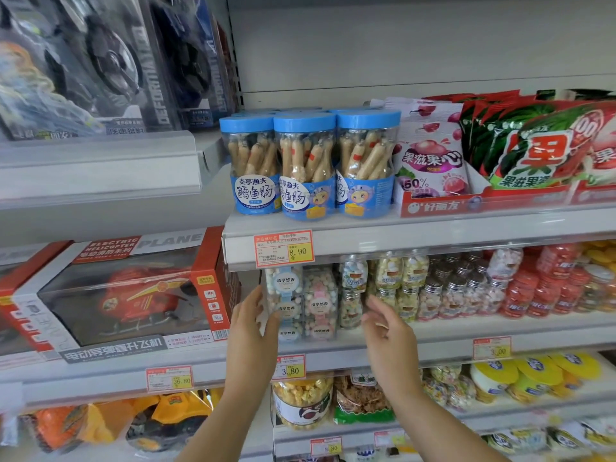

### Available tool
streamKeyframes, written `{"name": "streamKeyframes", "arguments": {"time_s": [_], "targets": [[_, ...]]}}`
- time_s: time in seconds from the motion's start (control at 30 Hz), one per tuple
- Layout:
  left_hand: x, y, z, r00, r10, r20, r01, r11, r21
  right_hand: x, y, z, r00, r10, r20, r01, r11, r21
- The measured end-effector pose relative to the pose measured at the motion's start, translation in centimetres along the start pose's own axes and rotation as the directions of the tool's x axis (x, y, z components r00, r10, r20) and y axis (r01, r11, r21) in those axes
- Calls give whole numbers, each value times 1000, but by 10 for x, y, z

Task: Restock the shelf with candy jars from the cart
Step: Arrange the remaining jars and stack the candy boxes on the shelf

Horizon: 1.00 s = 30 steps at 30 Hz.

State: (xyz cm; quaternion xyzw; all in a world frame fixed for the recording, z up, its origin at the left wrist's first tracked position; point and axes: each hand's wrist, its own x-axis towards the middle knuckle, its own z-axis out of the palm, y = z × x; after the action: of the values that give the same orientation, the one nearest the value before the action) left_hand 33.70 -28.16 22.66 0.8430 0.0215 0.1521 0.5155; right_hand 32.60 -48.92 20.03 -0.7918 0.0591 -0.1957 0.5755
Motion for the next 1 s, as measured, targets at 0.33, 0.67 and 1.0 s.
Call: {"name": "streamKeyframes", "arguments": {"time_s": [0.33, 0.67, 1.0], "targets": [[-13, 9, 21, 998, -27, -49, 25, 999, -36, 26, -4, 6, 996, 28, 84, -37, 993, 111], [-12, 8, 23, 998, -54, -42, 53, 998, -26, 31, 2, 14, 997, 9, 75, -16, 995, 95], [-14, 7, 24, 998, -52, -35, 52, 998, -22, 33, 30, 27, 999, -12, 33, 20, 971, -238]]}}
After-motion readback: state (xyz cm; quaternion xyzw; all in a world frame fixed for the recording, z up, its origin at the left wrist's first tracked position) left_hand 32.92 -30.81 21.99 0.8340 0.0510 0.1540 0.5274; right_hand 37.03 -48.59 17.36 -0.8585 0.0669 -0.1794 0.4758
